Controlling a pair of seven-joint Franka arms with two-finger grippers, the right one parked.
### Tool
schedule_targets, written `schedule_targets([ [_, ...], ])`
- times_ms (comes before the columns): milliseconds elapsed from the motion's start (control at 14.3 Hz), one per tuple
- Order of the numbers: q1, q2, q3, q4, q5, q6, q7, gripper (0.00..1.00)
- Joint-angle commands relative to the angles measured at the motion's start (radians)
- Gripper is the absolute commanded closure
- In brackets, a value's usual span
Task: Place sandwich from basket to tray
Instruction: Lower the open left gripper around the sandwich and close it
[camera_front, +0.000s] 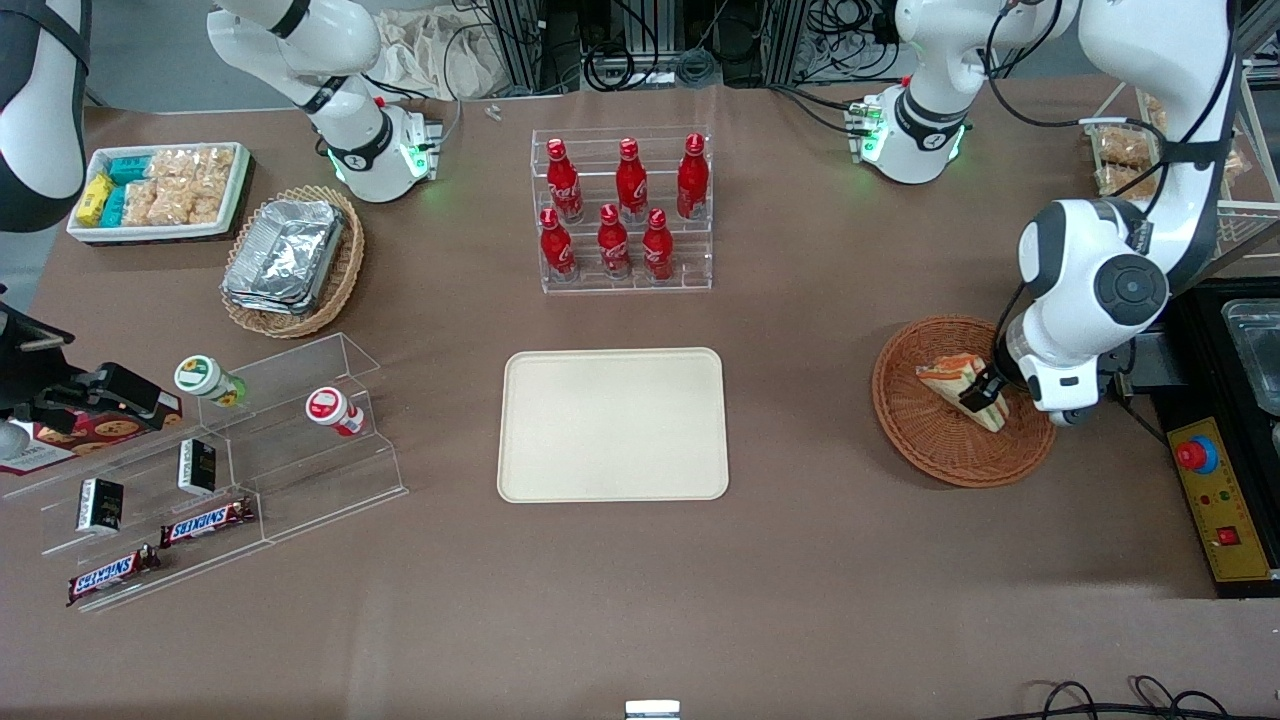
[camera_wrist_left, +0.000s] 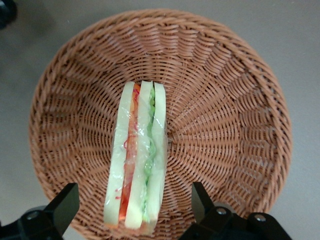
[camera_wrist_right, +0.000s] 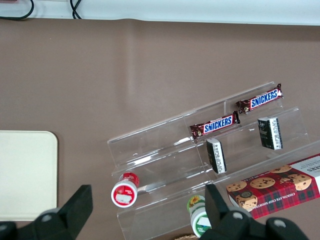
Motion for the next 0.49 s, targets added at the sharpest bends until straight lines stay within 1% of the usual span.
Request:
schedule_targets([
  [0, 0.008, 0.023, -0.006, -0.045, -0.002, 0.085, -0.036, 0.0],
  [350, 0.008, 0.06, -0.006, -0.066, -0.002, 0.153, -0.061, 0.0],
  [420, 0.007, 0.069, -0.006, -0.065, -0.002, 0.166, -0.087, 0.08],
])
